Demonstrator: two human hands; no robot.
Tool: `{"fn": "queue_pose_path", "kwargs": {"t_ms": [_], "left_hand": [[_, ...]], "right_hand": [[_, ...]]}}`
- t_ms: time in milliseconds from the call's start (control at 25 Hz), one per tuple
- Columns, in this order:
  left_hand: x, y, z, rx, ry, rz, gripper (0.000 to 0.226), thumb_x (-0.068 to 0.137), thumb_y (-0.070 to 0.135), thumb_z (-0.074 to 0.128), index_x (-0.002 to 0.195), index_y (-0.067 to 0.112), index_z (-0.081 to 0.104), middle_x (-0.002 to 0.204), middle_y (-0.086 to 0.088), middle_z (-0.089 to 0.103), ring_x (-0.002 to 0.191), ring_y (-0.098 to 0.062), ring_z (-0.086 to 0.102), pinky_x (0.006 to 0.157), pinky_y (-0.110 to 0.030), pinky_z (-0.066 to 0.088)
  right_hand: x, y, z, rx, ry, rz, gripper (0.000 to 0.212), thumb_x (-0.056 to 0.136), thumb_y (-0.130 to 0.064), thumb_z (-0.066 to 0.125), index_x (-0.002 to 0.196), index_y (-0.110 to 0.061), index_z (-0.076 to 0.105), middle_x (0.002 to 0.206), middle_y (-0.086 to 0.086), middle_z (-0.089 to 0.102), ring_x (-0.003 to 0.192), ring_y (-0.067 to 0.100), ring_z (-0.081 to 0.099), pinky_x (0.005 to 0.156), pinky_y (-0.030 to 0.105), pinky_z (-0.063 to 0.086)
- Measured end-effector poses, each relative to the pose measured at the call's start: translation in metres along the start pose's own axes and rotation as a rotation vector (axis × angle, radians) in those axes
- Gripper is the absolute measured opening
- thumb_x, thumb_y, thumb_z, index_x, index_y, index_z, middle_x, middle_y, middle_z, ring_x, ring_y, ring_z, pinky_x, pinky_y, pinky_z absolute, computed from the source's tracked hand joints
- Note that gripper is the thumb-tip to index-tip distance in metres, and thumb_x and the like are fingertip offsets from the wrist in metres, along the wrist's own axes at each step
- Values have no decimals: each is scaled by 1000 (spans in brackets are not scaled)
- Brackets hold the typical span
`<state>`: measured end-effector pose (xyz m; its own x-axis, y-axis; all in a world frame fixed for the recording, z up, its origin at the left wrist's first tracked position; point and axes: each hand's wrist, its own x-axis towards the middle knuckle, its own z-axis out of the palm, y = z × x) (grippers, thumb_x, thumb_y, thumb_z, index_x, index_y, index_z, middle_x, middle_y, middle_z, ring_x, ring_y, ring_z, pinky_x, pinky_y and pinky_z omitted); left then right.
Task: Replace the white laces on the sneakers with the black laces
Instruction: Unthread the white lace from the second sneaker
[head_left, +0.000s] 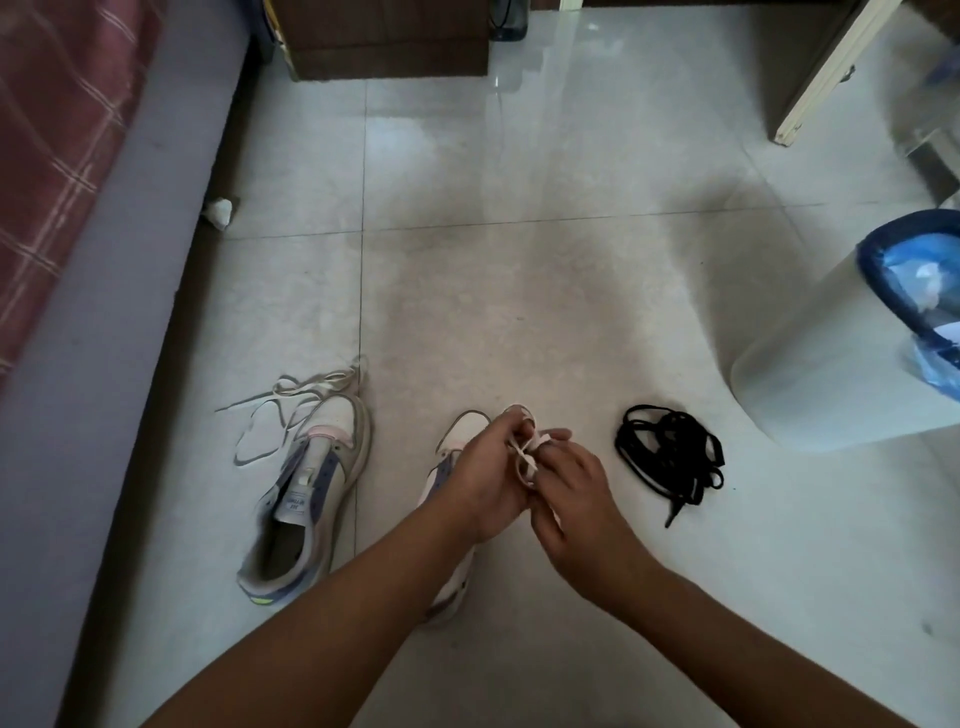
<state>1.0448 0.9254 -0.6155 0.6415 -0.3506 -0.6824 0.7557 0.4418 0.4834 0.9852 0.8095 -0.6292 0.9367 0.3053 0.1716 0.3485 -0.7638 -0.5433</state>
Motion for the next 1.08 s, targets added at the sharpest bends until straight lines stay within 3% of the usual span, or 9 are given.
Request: {"fn": "queue_pose_path", "kwargs": {"t_ms": [120,240,360,520,680,760,880,960,1080], "left_hand": [[-1,14,-16,-22,238,77,29,99,22,41,72,13,47,60,-5,49,46,-13,48,43,-20,38],[-8,23,-31,163,245,182,29,101,32,37,85,12,52,75,-7,56,62,-17,55,55,-23,45],[-9,12,-37,1118,339,396,36,100,34,36,126,12,47,129,-11,51,122,-26,44,105,-44,32],[-4,30,-72,2239,191,547,49,97,26,33,141,4,33,141,-17,36,134,-32,23,115,-53,-7],[-6,69,-117,1482,-172,531,33,92,31,57,114,10,66,127,-14,56,117,-15,49,103,-17,30],[5,102,-157,1167,108,544,25,91,22,61,112,11,68,120,-11,61,102,-15,59,87,-18,43],[25,137,-235,1581,622,344,65,91,9,56,147,25,28,151,-12,23,132,-27,36,101,-36,41],[39,139,-272,1963,548,121,78,93,16,53,150,38,5,159,-6,-4,143,-32,12,109,-45,32],[49,124,-293,1976,477,230,46,96,21,48,141,27,37,148,-6,29,134,-27,31,101,-34,35]], "right_hand": [[15,-7,1,-6,153,-46,34,83,-22,61,115,-11,62,121,10,56,119,22,47,98,37,42],[50,-32,3,790,53,555,54,85,-53,56,132,-34,39,139,-3,38,125,8,39,99,28,38],[85,-50,26,1652,-252,1137,62,81,-63,52,120,-16,62,122,12,63,111,25,60,96,41,45],[109,-46,57,1555,-235,1235,30,92,-35,53,94,-9,68,85,11,73,77,18,70,70,30,53],[122,-26,75,1240,-64,1261,20,96,-15,48,94,-2,63,69,14,61,48,19,57,39,22,43],[124,-19,78,1248,-39,1259,20,97,-17,47,93,-1,59,59,8,42,37,11,36,33,14,27],[122,-16,77,1195,-85,1249,35,95,-38,51,75,-8,55,47,1,32,35,10,27,35,14,20],[121,-18,76,1147,-106,1246,40,93,-43,51,70,-11,50,46,1,30,35,11,25,36,15,18],[118,-21,71,1088,-91,1225,29,94,-25,55,81,1,63,52,4,40,35,10,29,38,16,19]]}}
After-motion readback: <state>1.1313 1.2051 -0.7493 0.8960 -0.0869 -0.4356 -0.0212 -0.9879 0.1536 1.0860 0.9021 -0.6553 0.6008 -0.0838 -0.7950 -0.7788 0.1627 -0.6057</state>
